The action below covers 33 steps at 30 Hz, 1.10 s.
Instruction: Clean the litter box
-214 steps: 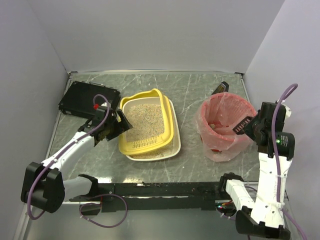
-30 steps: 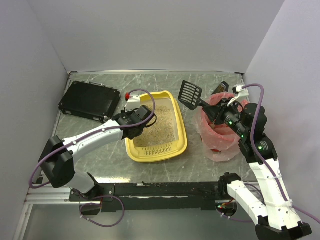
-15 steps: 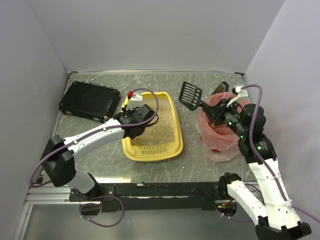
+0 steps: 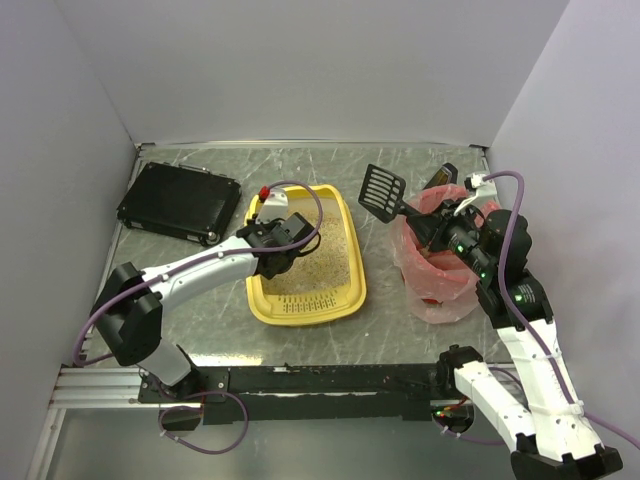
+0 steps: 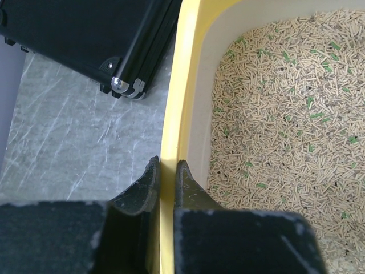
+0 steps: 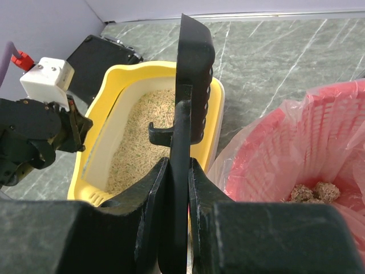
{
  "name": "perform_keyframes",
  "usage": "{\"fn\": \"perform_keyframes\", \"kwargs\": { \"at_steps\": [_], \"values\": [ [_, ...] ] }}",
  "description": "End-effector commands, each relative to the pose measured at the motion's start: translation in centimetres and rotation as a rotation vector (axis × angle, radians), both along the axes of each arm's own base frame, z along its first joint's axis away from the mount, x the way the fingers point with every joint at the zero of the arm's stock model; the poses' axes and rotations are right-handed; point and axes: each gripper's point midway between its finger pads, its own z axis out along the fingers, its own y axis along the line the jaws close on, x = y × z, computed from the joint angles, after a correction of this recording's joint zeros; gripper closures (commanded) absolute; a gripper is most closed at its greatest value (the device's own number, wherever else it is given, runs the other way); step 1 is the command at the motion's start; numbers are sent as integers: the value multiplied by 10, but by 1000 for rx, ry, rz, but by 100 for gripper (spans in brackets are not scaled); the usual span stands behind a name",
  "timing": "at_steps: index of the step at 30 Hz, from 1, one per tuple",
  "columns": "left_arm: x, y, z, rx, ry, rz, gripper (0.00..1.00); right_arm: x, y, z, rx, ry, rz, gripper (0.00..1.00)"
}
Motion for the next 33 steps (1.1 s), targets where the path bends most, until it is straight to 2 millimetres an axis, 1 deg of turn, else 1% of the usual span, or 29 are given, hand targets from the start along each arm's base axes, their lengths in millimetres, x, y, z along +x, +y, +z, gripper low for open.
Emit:
{"fn": "perform_keyframes", "kwargs": {
  "at_steps": [1, 3, 6, 8, 12, 13, 15, 17, 18, 19, 20, 21, 22, 23, 24, 25, 27, 28, 29, 30, 31, 32, 33],
  "values": [
    [-3, 3, 1, -19, -20, 36, 81, 2, 2, 15, -4, -74, 12, 100],
    [-3, 2, 2, -27, -21, 35, 73, 1, 2, 15, -2, -76, 10, 100],
    [-1, 0, 6, -43, -32, 29, 71, 1, 1, 16, -2, -79, 9, 100],
    [-1, -2, 11, -57, -37, 23, 64, 1, 1, 16, -2, -79, 9, 100],
    [4, -9, 22, -89, -60, 1, 43, 1, 2, 16, 1, -81, 12, 100],
    [7, -13, 33, -106, -75, -14, 39, 1, 2, 16, -1, -80, 12, 100],
    [10, -21, 45, -154, -96, -34, 22, 0, 1, 19, -1, -89, 9, 100],
    [13, -26, 65, -204, -132, -69, 9, 0, 0, 22, -2, -99, 3, 100],
    [19, -38, 75, -277, -168, -99, 1, -1, -1, 24, -1, -107, 0, 100],
    [21, -37, 81, -295, -176, -135, 1, -1, -1, 25, -3, -110, 3, 100],
    [28, -41, 86, -339, -193, -157, 1, -1, -1, 25, -5, -109, 5, 100],
    [30, -52, 84, -408, -161, -221, 1, -2, 0, 26, -3, -108, 10, 100],
    [46, -37, 84, -437, -173, -190, 1, -2, 2, 25, -2, -107, 17, 100],
    [51, -29, 79, -458, -152, -162, 1, -3, 3, 25, 1, -106, 26, 100],
    [54, -23, 74, -481, -120, -144, 3, -4, 7, 29, 6, -111, 52, 100],
    [55, -15, 67, -511, -92, -125, 3, -10, 17, 31, 15, -113, 123, 100],
    [51, -14, 61, -520, -80, -144, 3, -16, 37, 35, 23, -87, 244, 100],
    [44, -14, 57, -544, -66, -152, 3, -20, 46, 34, 14, -82, 296, 100],
    [38, -13, 53, -557, -46, -154, 3, -17, 55, 27, -9, -59, 328, 100],
    [32, -9, 45, -562, -24, -146, 3, -29, 70, 28, -31, -49, 393, 100],
    [26, -2, 52, -602, -49, -111, 3, -24, 71, 24, -77, -29, 370, 100],
    [21, 3, 49, -620, -41, -98, 3, -17, 82, 10, -107, 41, 389, 100],
    [12, 9, 36, -635, -19, -81, 3, -25, 90, 12, -128, 94, 415, 100]
  ]
}}
